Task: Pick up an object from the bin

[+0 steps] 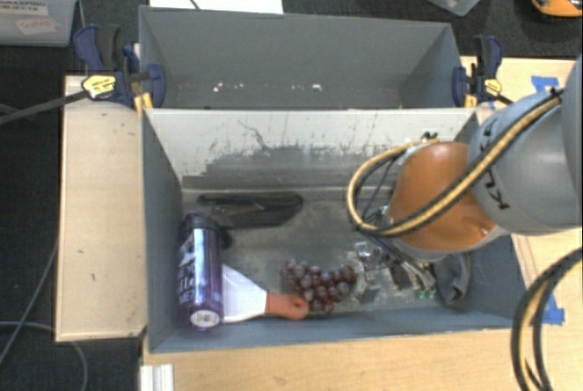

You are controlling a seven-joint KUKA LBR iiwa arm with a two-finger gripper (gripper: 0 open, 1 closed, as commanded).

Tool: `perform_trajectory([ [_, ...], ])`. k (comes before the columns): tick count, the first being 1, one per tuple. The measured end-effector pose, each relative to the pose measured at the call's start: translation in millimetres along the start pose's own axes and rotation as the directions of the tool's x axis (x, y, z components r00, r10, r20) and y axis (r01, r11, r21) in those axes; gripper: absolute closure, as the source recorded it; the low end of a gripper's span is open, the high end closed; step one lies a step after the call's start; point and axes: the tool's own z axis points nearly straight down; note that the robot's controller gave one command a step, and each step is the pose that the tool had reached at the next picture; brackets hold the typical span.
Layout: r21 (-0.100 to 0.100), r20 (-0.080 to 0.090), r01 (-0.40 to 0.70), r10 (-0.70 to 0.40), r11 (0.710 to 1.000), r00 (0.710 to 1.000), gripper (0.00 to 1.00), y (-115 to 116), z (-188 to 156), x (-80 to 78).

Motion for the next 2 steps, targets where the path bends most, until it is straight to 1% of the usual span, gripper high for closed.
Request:
perform_trajectory([
  [1, 0.000, 0.004, 0.214, -0.214, 0.977, 0.977, 1.00, 18.9, 0.4, -39.2],
  [2, 0.000, 0.005, 0.016, -0.016, 1.000, 1.000, 0.00, 12.7, 0.6, -3.0],
])
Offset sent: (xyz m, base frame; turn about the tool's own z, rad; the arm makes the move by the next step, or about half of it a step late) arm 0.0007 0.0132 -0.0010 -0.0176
